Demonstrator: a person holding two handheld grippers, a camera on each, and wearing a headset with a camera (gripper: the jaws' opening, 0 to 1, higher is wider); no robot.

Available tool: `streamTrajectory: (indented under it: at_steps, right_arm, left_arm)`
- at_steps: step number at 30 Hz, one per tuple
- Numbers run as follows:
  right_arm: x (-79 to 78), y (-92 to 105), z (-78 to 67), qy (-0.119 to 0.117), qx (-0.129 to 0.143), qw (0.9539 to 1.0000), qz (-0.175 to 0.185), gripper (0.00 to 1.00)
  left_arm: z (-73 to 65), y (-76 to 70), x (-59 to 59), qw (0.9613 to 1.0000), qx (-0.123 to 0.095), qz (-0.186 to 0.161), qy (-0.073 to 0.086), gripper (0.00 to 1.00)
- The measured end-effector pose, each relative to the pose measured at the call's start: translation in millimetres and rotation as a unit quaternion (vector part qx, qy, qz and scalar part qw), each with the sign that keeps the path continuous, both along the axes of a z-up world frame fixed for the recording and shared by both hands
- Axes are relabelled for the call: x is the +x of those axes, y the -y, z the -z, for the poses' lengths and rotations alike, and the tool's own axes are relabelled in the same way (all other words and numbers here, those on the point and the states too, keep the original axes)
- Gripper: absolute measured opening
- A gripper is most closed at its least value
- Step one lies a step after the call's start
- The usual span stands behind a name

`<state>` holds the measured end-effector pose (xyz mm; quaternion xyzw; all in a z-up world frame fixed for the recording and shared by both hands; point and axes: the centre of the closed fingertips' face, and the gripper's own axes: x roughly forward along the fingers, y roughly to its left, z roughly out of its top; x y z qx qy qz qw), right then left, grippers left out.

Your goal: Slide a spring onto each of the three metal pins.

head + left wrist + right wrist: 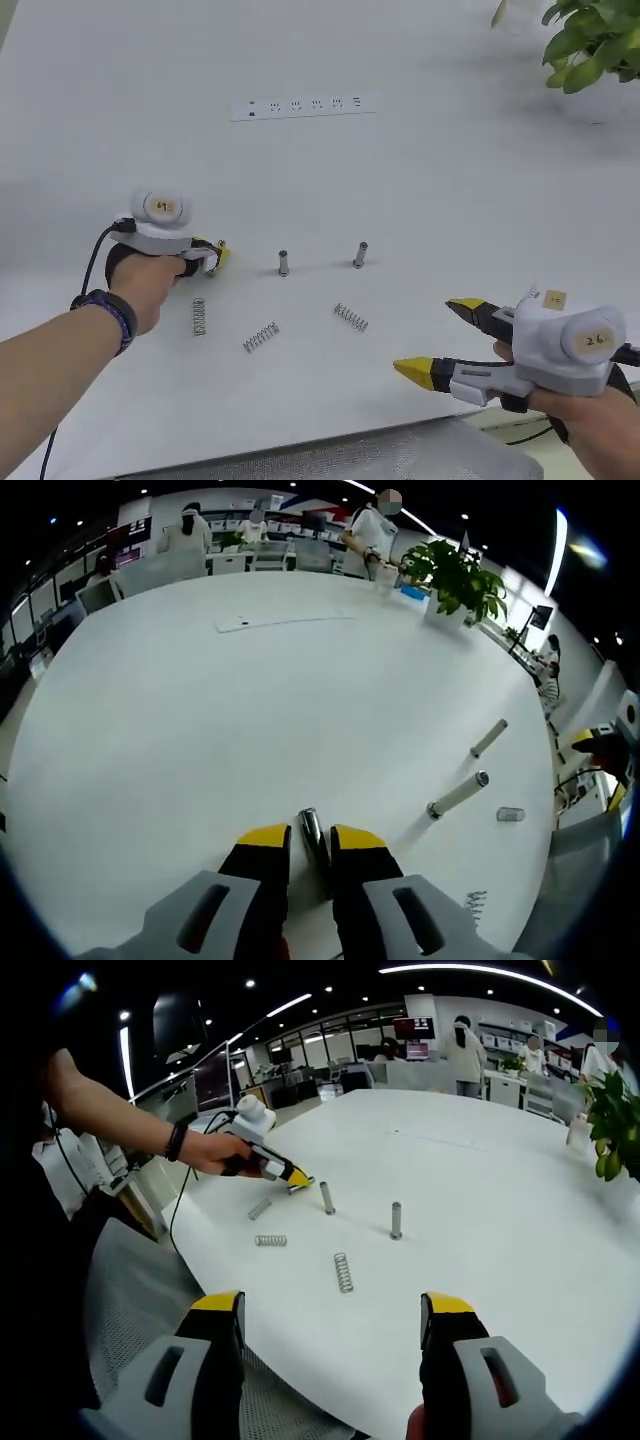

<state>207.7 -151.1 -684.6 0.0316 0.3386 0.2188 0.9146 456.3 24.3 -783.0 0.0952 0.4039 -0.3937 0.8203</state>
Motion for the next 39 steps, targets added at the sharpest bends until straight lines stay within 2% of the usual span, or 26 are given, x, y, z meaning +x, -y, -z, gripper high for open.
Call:
streamTrajectory:
  at_steps: [10,16,18,21,26,31,39]
  right_arm:
    - [0.5,-1.1,1.5,-0.003,0.000,1.0000,-0.003,0.70]
    - [1.2,-0.1,1.3,-0.002,0.001,1.0000,-0.002,0.70]
    - [0.8,0.1,1.4,-0.003,0.000,1.0000,-0.002,0.70]
    - [0.3,0.5,1.6,-0.002,0.001,1.0000,0.000,0.70]
    - [-0.6,0.6,1.7,-0.003,0.001,1.0000,-0.001,0.70]
    - [-0.8,3.2,0.9,-0.002,0.000,1.0000,0.002,0.70]
    - [-1.9,6.7,1.2,-0.001,0.000,1.0000,0.006,0.70]
  left_arm:
    - [1.2,5.2,3.3,0.9999,0.012,0.002,0.010,0.03]
    - [2.3,5.9,5.7,0.9997,0.023,-0.002,0.003,0.01]
    - [2.3,5.1,6.3,0.9996,0.029,-0.002,0.004,0.01]
    - [2.1,5.7,5.9,0.9988,0.045,0.011,0.014,0.00]
    - [2.0,5.5,7.7,0.9981,0.060,0.012,0.012,0.00]
    - [2.0,3.8,7.7,0.9979,0.065,0.007,0.004,0.00]
    - [-5.1,0.7,8.4,0.9982,0.060,0.001,0.009,0.00]
